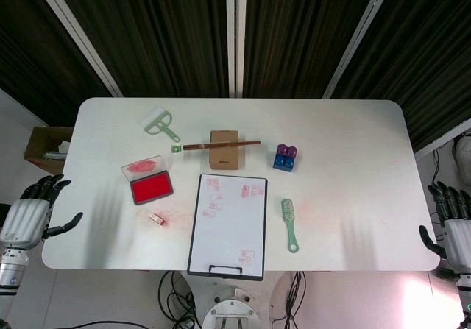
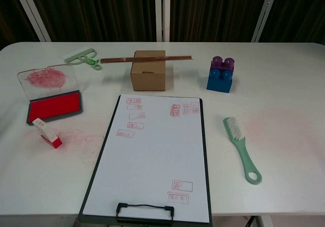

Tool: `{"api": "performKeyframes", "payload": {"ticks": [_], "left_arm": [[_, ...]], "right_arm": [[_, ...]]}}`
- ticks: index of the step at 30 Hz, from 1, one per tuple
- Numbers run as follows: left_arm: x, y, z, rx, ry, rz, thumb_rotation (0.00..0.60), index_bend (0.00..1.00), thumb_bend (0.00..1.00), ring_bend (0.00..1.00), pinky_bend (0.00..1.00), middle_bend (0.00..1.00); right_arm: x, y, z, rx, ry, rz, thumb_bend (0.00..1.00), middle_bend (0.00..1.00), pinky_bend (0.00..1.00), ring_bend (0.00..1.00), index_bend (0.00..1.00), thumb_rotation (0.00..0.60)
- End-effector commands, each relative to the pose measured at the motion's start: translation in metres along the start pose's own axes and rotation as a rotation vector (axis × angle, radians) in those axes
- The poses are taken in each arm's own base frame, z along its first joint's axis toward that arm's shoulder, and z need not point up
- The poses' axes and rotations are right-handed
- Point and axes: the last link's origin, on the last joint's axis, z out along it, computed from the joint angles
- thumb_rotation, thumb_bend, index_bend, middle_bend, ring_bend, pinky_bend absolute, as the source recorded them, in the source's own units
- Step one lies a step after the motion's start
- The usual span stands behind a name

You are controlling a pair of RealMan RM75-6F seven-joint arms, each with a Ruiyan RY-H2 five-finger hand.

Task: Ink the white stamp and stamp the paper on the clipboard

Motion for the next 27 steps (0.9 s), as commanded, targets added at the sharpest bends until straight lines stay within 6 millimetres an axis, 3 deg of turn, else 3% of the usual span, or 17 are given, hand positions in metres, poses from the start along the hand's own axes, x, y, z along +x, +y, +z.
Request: {"api": "performKeyframes", "payload": {"ticks": [1,3,5,6,8,10,11,15,17,20,22,27], "left_arm": [[-0.001,0.0,0.0,0.0,0.004,-0.002,0.11,0.17,0.18,0.09,0.2,0.11],[0.0,0.0,0.0,-0.006,0.013,-0.003,0.112,0.17,0.18,0.09,0.2,0.11],[0.001,0.002,-0.002,-0.024,0.017,-0.009,0.172,0.17,0.19,0.09,0.2,0.11],[0.001,0.003,-0.003,-0.036,0.012,-0.015,0.23,0.17,0.19,0.09,0.21,0.11],[0.0,0.007,-0.007,-0.066,-0.029,-0.026,0.429,0.17,0.19,0.09,0.22,0.1],[0.001,0.012,-0.008,-0.109,-0.064,-0.024,0.564,0.16,0.19,0.09,0.24,0.1],[0.002,0.016,-0.008,-0.135,-0.069,-0.018,0.595,0.16,0.19,0.09,0.25,0.09],[0.003,0.038,-0.004,-0.258,-0.074,0.056,0.6,0.16,0.19,0.09,0.28,0.09],[-0.001,0.049,-0.001,-0.304,-0.084,0.09,0.6,0.16,0.19,0.12,0.35,0.09],[-0.01,0.072,0.007,-0.367,-0.095,0.145,0.6,0.16,0.19,0.27,0.58,0.1],[-0.018,0.088,0.015,-0.403,-0.088,0.179,0.6,0.16,0.19,0.36,0.67,0.14],[-0.04,0.115,0.04,-0.469,-0.086,0.219,0.6,0.2,0.2,0.5,0.79,0.2]], "right_arm": [[0.0,0.0,0.001,0.001,0.001,-0.001,0.29,0.0,0.0,0.0,0.0,0.6],[0.001,0.0,0.001,0.002,0.003,-0.003,0.29,0.0,0.0,0.0,0.0,0.6],[0.002,0.0,0.001,0.003,0.003,-0.007,0.29,0.0,0.0,0.0,0.0,0.6],[0.002,-0.001,0.001,0.003,0.005,-0.008,0.29,0.0,0.0,0.0,0.0,0.6],[0.003,-0.001,0.001,0.003,0.007,-0.007,0.29,0.0,0.0,0.0,0.0,0.6],[0.004,-0.002,0.002,0.003,0.008,-0.008,0.29,0.0,0.0,0.0,0.0,0.6],[0.004,-0.003,0.002,0.005,0.007,-0.009,0.29,0.0,0.0,0.0,0.0,0.6],[0.005,-0.005,0.003,0.007,0.005,-0.018,0.29,0.0,0.0,0.0,0.0,0.6],[0.004,-0.004,0.004,0.005,0.005,-0.02,0.29,0.0,0.0,0.0,0.0,0.6],[0.002,-0.004,0.004,0.0,-0.007,-0.02,0.29,0.0,0.0,0.0,0.0,0.6],[0.001,-0.004,0.005,0.003,-0.016,-0.027,0.29,0.0,0.0,0.0,0.0,0.6],[0.001,-0.005,0.004,0.004,-0.013,-0.022,0.29,0.0,0.0,0.0,0.0,0.6]]}}
